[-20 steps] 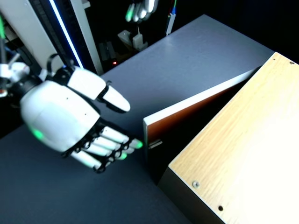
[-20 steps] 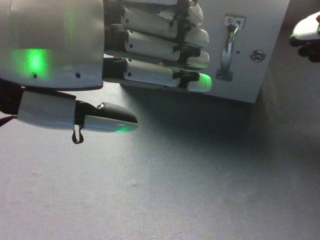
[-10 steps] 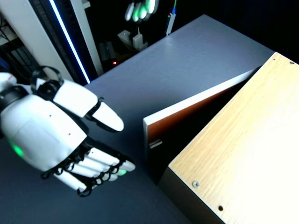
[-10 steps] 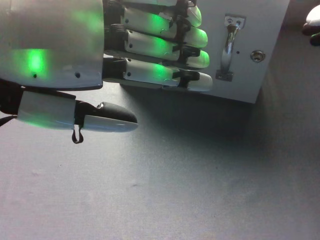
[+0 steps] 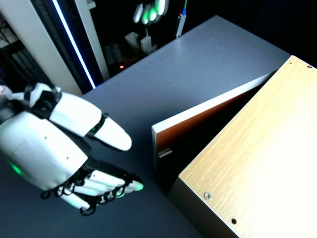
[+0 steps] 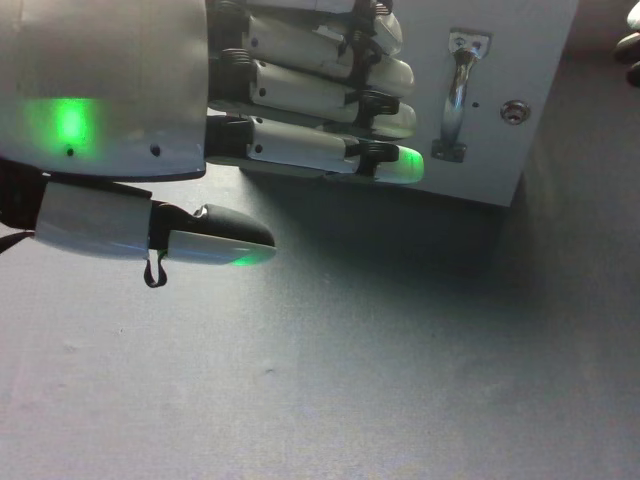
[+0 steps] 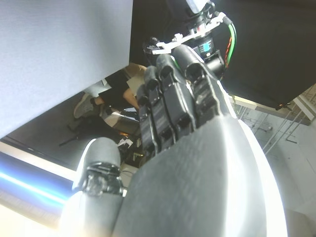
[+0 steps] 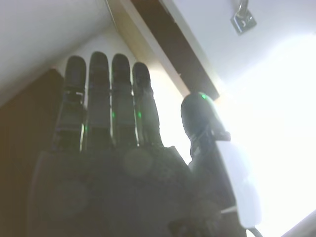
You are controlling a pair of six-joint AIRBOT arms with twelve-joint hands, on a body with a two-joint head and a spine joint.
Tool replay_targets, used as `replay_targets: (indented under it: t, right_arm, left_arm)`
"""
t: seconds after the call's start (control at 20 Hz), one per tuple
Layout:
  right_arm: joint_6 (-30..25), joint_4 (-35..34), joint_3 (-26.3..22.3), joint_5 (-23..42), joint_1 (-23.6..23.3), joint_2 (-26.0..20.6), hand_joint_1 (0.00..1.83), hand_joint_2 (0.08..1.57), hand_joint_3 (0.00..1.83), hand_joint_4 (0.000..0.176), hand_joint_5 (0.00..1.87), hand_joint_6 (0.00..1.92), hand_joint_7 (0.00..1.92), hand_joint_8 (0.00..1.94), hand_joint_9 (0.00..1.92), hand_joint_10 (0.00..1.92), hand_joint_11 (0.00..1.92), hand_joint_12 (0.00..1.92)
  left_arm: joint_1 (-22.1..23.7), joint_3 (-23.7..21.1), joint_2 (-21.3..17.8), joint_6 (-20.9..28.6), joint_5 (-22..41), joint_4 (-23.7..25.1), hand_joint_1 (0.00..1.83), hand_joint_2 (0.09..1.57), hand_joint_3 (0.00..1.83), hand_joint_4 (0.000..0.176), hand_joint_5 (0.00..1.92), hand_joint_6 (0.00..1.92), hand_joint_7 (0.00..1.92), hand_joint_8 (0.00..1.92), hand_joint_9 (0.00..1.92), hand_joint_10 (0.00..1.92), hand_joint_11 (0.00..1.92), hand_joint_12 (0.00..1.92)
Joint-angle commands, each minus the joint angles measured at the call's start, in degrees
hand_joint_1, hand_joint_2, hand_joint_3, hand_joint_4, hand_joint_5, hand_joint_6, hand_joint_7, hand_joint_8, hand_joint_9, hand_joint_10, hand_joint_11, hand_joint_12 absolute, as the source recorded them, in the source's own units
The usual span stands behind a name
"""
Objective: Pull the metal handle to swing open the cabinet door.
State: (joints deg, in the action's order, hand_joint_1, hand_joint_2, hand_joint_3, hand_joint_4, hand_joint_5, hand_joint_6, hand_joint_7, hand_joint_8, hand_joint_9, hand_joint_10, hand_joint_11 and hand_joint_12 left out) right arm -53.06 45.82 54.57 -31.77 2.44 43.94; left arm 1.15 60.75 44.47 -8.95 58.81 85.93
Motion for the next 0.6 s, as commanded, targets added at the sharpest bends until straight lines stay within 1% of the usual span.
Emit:
replay_targets:
  t: [0.0, 0.2, 0.55]
  right_arm:
    - [-0.4, 1.38, 0.28, 3.32, -0.8, -0.38, 0.0, 1.57, 0.11, 0.0, 0.42, 0.0, 0.43, 0.0, 0.4, 0.0, 0.0, 1.0]
    - [-0.38, -0.47, 0.98, 3.43, -1.64, -0.38, 0.0, 1.57, 0.11, 0.0, 0.42, 0.0, 0.44, 0.0, 0.4, 0.0, 0.0, 1.02]
    - [0.36, 1.11, 0.95, 3.75, -2.87, -0.11, 0.0, 1.57, 0.11, 0.0, 0.42, 0.0, 0.44, 0.0, 0.4, 0.0, 0.0, 1.01]
  left_arm:
    - [0.5, 0.08, -0.43, -0.46, 1.41, -5.66, 0.0, 1.55, 0.0, 0.0, 0.38, 0.01, 0.43, 0.01, 0.41, 0.01, 0.09, 0.77]
    - [0.5, 0.08, -0.43, -0.46, 1.41, -5.66, 0.0, 1.55, 0.0, 0.0, 0.38, 0.0, 0.43, 0.0, 0.41, 0.01, 0.08, 0.78]
    - [0.5, 0.08, -0.43, -0.46, 1.41, -5.66, 0.0, 1.55, 0.0, 0.0, 0.38, 0.0, 0.43, 0.0, 0.41, 0.0, 0.08, 0.78]
